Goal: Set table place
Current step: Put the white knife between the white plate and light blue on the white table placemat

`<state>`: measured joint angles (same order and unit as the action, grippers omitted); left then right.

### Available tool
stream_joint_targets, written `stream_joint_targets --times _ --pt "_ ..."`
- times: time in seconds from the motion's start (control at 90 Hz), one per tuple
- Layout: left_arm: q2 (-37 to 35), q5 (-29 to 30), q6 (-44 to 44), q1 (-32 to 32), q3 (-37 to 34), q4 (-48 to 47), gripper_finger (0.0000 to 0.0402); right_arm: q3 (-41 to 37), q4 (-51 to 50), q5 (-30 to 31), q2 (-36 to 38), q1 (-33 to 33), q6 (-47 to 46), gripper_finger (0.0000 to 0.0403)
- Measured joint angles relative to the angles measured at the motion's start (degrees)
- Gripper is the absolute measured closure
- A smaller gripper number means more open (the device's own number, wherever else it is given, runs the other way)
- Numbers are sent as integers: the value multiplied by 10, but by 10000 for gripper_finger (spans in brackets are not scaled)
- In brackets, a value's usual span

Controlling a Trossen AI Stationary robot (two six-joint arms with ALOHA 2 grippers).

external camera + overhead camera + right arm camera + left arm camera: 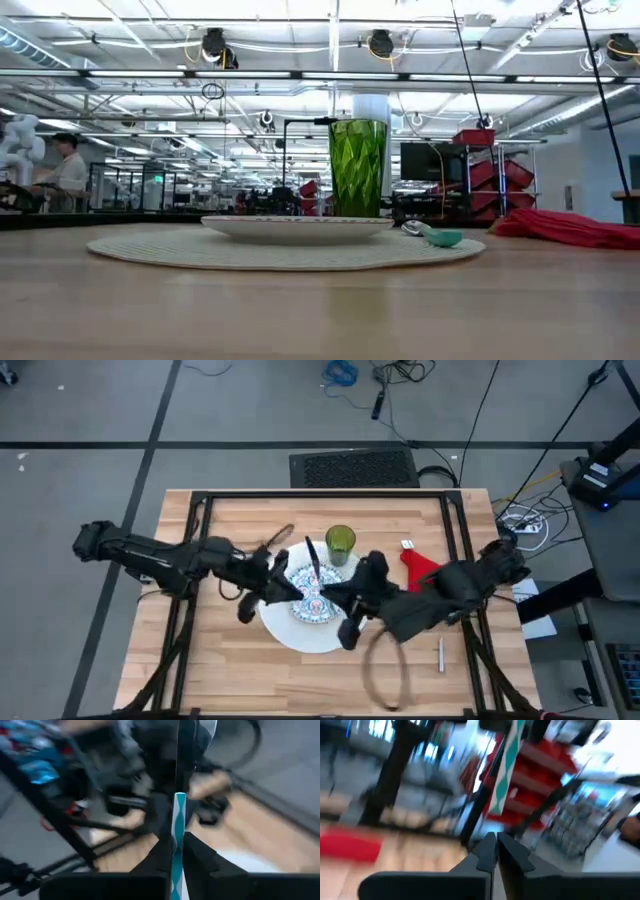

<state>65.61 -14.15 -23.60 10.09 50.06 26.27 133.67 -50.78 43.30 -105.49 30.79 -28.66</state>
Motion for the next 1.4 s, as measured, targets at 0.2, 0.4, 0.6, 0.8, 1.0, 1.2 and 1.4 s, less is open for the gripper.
stream_joint_targets --times 0.2,0.4,0.6,0.8,1.0,1.2,1.4 --pt "12 -10 -9 2 20 99 394 0 147 -87 15 -7 197 396" --pt "31 -57 47 18 86 99 342 0 202 -267 14 -40 253 396" --pt "67 -111 45 21 130 94 275 0 251 -391 10 -68 284 396" --pt "104 -170 29 24 166 98 230 -1 285 -492 2 -93 280 396" --pt "132 -196 29 32 193 98 217 0 300 -510 -8 -99 280 396" --pt "151 -206 15 31 203 98 217 -1 299 -512 -22 -105 278 396" --pt "157 -226 14 35 207 109 217 -1 312 -518 -31 -112 272 396"
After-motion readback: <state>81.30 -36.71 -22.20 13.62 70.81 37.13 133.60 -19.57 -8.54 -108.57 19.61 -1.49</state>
